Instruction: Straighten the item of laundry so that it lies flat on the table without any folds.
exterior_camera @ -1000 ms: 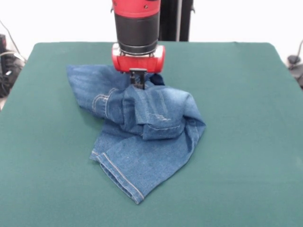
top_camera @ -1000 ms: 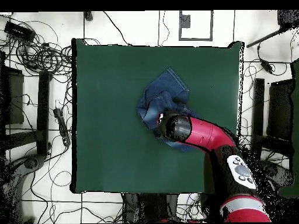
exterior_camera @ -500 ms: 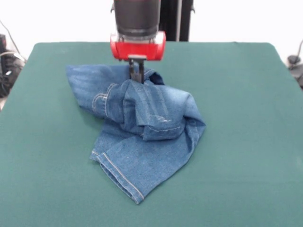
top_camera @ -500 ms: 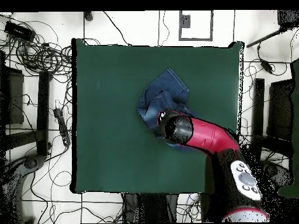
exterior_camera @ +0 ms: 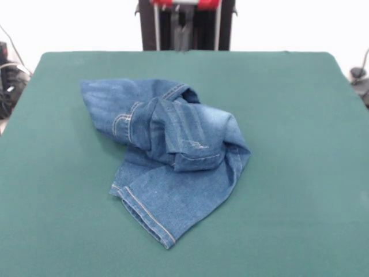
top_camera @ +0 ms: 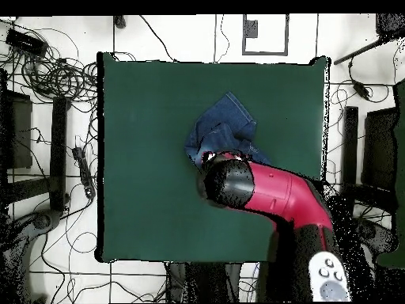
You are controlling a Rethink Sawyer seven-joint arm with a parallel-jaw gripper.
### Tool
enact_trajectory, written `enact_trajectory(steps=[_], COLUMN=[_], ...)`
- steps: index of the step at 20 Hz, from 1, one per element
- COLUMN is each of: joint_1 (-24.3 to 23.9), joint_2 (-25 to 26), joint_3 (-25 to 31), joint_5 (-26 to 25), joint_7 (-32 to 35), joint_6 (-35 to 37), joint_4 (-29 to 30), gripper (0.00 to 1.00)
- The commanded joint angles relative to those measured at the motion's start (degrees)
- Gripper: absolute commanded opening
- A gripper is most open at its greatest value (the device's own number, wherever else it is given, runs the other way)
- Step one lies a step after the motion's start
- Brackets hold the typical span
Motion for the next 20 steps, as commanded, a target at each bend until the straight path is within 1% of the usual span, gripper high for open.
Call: enact_trajectory(steps=[1,4,6,8,9,12,13,15,20], joint_1=[3.8,3.6,2.5,1.1,-0.2,-0.1,0.6,0.0,-2.3], joint_2=[-6.1,-5.5,-3.2,-2.1,-1.6,-0.2,1.2,3.0,7.6], joint_3=[-0.2,-0.2,0.8,2.1,3.4,3.1,2.2,2.8,5.6], joint_5=[3.7,3.8,3.6,3.7,4.5,3.4,2.8,2.5,3.4], joint_7=[11.7,11.1,10.0,8.4,7.4,7.1,8.1,8.3,7.8], joint_6=[10.0,7.9,4.4,1.3,-0.3,0.2,1.0,-2.5,-7.8], joint_4=[6.7,6.9,6.0,5.7,6.2,4.9,3.9,4.4,4.3], gripper=[0.0,0.0,0.0,0.0,1.0,1.0,1.0,1.0,1.0])
